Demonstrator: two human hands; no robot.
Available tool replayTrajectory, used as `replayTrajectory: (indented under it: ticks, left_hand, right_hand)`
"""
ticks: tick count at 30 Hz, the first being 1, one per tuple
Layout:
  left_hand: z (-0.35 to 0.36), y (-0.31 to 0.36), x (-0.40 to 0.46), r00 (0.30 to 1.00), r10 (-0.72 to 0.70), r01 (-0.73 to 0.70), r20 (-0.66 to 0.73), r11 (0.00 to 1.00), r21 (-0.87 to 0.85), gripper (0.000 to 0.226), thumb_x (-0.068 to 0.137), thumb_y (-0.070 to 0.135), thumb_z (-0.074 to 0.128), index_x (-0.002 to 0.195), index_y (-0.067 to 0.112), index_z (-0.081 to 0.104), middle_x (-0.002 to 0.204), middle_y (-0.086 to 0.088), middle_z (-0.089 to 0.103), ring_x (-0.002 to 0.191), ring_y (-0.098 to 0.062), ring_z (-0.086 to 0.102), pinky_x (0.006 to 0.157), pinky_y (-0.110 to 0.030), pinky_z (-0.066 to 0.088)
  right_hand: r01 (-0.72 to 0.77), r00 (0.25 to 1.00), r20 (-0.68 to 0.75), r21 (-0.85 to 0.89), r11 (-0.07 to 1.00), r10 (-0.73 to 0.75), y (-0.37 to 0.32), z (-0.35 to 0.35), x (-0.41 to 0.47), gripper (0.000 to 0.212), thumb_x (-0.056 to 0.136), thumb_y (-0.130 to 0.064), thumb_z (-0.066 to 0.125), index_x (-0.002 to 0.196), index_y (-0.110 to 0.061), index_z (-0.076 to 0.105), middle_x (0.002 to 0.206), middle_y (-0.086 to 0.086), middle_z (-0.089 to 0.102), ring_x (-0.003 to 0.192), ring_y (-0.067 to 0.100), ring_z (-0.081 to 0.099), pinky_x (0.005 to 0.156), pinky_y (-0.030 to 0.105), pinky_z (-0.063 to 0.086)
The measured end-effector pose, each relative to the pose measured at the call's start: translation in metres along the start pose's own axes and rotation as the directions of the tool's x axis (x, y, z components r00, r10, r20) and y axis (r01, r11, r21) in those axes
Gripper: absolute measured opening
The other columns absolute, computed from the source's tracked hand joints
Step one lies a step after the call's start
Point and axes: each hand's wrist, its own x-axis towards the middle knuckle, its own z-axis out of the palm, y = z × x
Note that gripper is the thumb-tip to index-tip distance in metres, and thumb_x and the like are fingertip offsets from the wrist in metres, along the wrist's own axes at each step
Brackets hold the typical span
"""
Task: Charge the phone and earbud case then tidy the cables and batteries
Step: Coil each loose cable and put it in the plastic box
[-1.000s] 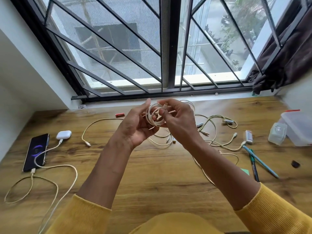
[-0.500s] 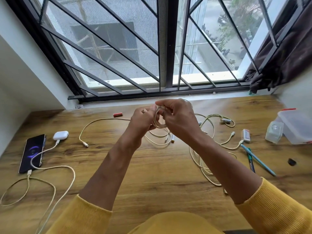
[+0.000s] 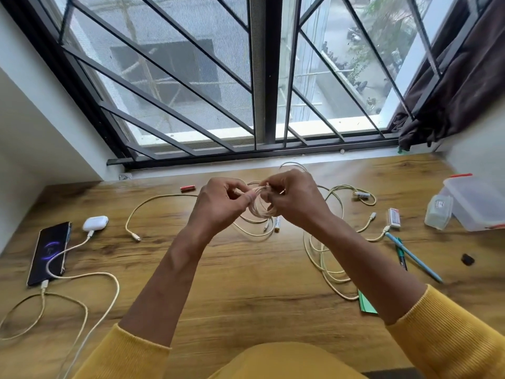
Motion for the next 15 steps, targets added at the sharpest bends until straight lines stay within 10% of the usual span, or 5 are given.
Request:
replayTrajectory:
  ticks: [5,15]
  left_hand:
    - [-0.003,-0.003,0.0,0.998,-0.004,0.03,0.069,0.924,-0.382,0.018,0.086,0.003,0.083,0.104,0.007,0.083,0.094,-0.02,0.079,0.076,-0.018,0.07,0.071,-0.028,0.057]
    - [0.01,0.007,0.006,0.958,-0.012,-0.066,-0.285,0.963,-0.262,0.015,0.096,0.018,0.077,0.091,0.004,0.079,0.077,-0.008,0.079,0.069,-0.02,0.078,0.068,-0.034,0.066]
  right_hand:
    - [-0.003,0.997,-0.074,-0.003,1.0,0.003,0.004,0.002,-0.004,0.011,0.097,-0.013,0.072,0.098,-0.019,0.082,0.071,0.001,0.073,0.057,0.015,0.072,0.054,0.044,0.063]
    - [0.028,0.994,-0.103,-0.13,0.991,-0.041,-0.004,-0.002,-0.002,0.014,0.099,-0.015,0.063,0.092,-0.016,0.076,0.073,0.002,0.066,0.067,0.018,0.064,0.063,0.045,0.057]
